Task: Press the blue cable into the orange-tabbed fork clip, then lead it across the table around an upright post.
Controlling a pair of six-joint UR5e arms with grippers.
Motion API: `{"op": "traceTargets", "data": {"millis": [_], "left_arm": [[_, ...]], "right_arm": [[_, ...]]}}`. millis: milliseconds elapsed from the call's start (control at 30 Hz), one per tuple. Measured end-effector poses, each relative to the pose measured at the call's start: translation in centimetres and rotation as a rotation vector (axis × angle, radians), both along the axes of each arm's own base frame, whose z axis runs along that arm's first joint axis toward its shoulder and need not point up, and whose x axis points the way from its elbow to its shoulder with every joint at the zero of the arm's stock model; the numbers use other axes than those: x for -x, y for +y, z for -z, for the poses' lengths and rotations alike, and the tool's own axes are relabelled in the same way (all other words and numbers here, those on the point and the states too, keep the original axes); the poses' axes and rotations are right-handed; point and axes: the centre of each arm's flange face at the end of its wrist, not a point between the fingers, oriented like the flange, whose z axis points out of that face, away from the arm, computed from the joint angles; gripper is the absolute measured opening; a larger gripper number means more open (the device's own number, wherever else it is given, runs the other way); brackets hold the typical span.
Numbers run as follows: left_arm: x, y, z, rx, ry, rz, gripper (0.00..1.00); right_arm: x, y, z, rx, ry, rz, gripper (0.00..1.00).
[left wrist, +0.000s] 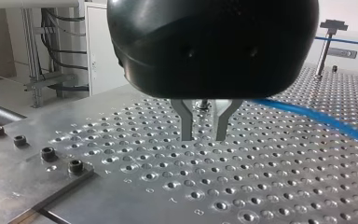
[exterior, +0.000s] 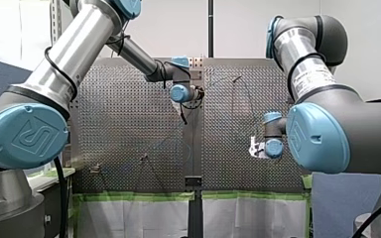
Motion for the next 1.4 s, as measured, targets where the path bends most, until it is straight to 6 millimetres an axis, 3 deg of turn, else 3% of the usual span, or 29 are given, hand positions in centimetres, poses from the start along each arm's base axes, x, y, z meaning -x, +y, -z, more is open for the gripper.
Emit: {"op": "traceTargets", "data": {"millis": [233, 433, 767, 1067, 1400], "left_arm": [[0.0, 0.0, 0.0, 0.001, 0.000, 0.000, 0.31], [0.2, -0.3, 0.2, 0.008, 0.006, 0.009, 0.31], [-0.6, -2.2, 2.8, -0.016, 0.057, 0.017, 0.31], [-1.1, -2.5, 2.6, -0.012, 0.054, 0.011, 0.31], [-1.3, -2.3, 2.5, -0.013, 0.051, 0.002, 0.31]], "right_arm": [[2.2, -0.7, 3.7, -0.001, -0.034, 0.042, 0.00], [3.7, -1.0, 6.7, -0.001, -0.050, 0.066, 0.00], [5.7, -2.3, 10.3, 0.029, -0.071, 0.098, 0.00], [7.6, -4.0, 13.5, 0.053, -0.078, 0.129, 0.00], [9.0, -3.5, 18.1, 0.006, -0.072, 0.152, 0.00]]}}
